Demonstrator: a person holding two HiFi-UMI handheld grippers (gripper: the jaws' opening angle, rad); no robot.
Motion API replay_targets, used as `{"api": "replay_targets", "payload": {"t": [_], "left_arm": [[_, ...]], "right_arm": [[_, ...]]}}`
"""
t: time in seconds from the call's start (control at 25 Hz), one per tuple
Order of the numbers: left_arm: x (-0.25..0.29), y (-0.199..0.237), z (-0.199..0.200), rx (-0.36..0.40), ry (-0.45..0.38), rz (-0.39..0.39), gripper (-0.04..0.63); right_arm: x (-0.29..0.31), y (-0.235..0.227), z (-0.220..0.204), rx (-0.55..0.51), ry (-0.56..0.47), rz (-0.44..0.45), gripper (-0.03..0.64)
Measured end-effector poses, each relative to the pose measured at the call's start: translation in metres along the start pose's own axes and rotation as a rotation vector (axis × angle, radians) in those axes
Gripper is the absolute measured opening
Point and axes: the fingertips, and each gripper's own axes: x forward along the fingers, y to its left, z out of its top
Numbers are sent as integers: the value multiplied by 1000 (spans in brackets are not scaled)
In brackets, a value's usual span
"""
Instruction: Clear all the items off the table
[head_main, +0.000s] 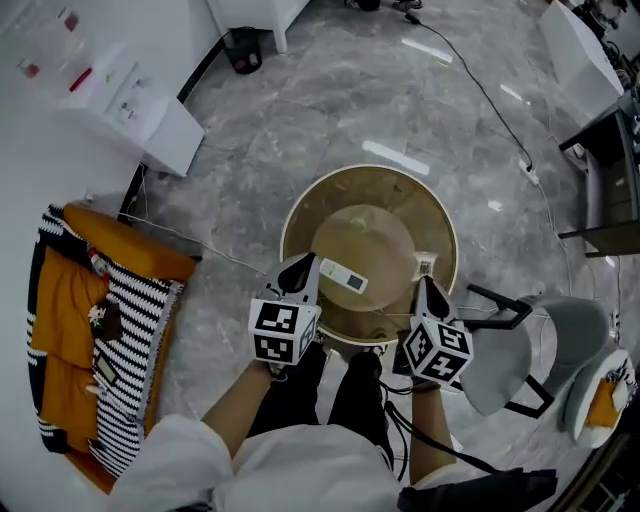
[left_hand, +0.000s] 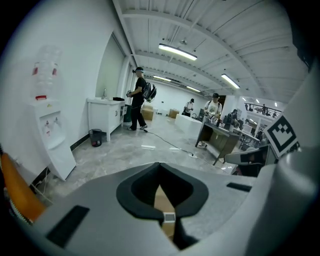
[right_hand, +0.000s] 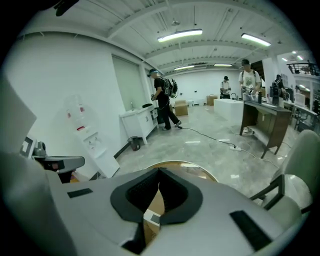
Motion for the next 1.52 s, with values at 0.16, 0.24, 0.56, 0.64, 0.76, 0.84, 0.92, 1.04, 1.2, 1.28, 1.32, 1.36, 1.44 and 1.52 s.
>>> {"api": "replay_targets", "payload": {"t": [0.16,0.24,0.56,0.64,0.76,0.84,0.92,1.04,1.2,1.28,1.32,1.36,1.44,1.52], "left_arm": [[14,11,-29,-23,40,35,8],[20,17,-52,-34,66,52,8],[36,50,-150,-98,167,153,8],[43,55,-176,-117,194,169,8],[56,61,-206,-139,213,189,8],[63,66,-218,-149,221,196,8],[69,71,-228,-157,229,200,8],[71,75,-239,-165,243,204,8],[73,79,-251,-168,264,196,8],[76,82,-257,-173,274,195,8],[78,83,-260,-178,278,197,8],[80,85,-263,-183,281,199,8],[84,87,-268,-194,286,204,8],[86,88,-273,-205,292,206,8]], "right_arm": [[27,13,-7,37,-3,139,23],[42,18,-22,17,22,174,23],[117,48,-104,-78,157,302,25],[132,53,-128,-89,187,322,24],[152,56,-158,-113,220,353,25],[164,60,-173,-133,243,373,25],[174,63,-188,-153,273,392,29],[185,65,-207,-185,314,419,97],[199,66,-227,-260,366,446,155],[209,66,-238,-306,394,465,181],[213,66,-244,-332,408,477,198],[218,66,-250,-360,421,491,216],[226,66,-262,-425,449,519,257],[232,68,-277,-510,483,547,273]]}}
